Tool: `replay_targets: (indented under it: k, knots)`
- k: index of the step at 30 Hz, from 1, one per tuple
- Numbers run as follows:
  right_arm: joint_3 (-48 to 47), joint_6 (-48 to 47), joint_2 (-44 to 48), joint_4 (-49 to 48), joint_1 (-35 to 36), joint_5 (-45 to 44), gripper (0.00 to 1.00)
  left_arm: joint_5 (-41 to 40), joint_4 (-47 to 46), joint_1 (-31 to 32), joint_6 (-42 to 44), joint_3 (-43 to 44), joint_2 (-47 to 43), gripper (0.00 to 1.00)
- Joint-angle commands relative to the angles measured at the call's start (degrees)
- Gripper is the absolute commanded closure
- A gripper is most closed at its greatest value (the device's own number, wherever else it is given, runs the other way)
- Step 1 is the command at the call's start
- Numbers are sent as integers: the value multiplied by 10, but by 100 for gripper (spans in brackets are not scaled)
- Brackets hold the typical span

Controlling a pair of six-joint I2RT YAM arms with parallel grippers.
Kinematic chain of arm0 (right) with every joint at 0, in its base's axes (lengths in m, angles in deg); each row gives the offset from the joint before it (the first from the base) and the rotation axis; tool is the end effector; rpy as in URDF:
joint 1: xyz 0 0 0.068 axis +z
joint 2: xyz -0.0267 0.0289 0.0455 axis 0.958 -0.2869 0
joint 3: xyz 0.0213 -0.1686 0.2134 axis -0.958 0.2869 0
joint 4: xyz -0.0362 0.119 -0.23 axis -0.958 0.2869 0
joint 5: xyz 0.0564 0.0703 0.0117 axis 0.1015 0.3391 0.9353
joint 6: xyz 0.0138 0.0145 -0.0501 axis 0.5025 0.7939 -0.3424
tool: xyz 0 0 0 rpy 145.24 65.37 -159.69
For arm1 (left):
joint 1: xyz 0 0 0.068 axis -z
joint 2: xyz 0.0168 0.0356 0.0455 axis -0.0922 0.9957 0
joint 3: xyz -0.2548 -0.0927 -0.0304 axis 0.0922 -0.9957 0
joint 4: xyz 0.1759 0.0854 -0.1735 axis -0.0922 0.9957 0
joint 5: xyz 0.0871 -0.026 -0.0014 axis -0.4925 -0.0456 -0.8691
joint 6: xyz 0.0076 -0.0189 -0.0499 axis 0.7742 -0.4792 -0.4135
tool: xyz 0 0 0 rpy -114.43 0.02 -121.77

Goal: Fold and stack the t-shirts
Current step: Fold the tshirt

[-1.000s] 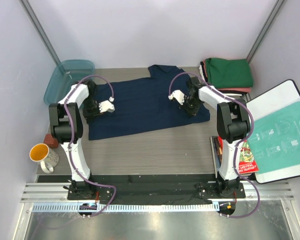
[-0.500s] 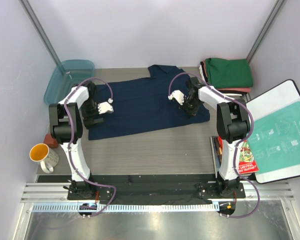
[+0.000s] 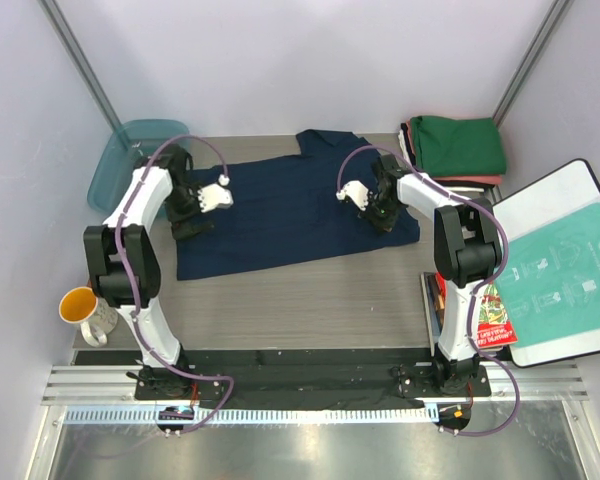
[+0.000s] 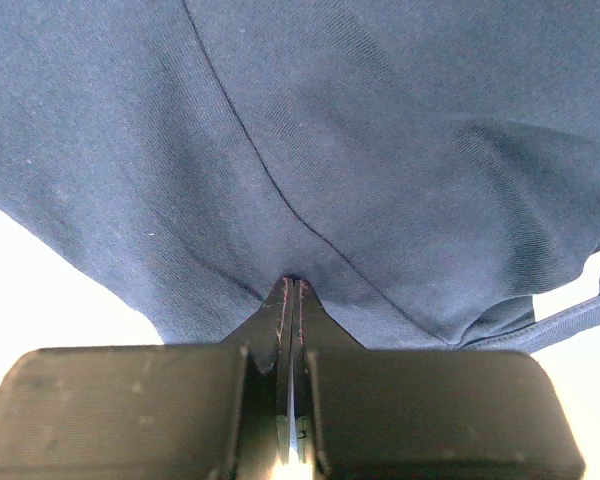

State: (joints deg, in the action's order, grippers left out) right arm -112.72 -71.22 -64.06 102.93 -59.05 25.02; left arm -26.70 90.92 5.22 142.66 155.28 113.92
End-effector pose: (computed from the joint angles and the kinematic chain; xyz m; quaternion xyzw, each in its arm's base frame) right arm 0.3989 0.1081 0.1672 -0.5431 0.8247 0.0436 0.1515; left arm 0.3711 -0.0036 0.2489 0.5741 0.8113 0.0073 0.1097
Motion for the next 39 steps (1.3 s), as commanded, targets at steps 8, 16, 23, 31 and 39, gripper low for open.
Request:
replay_targets:
  k: [8, 16, 23, 31, 39]
  knots:
    - [0, 3, 15, -36, -1, -43, 99, 26, 11, 78, -34, -119, 21, 92]
    - [0, 4, 16, -43, -7, -40, 99, -19, -32, 79, -41, -166, 32, 95]
    - [34, -7, 17, -52, -12, -51, 99, -43, -30, 88, -43, -217, 51, 99]
    - [113, -9, 64, -52, -14, -38, 99, -26, -21, 126, -22, -297, -4, 100]
    - [208, -9, 137, -45, -11, -34, 99, -22, -29, 140, -23, -344, -48, 99]
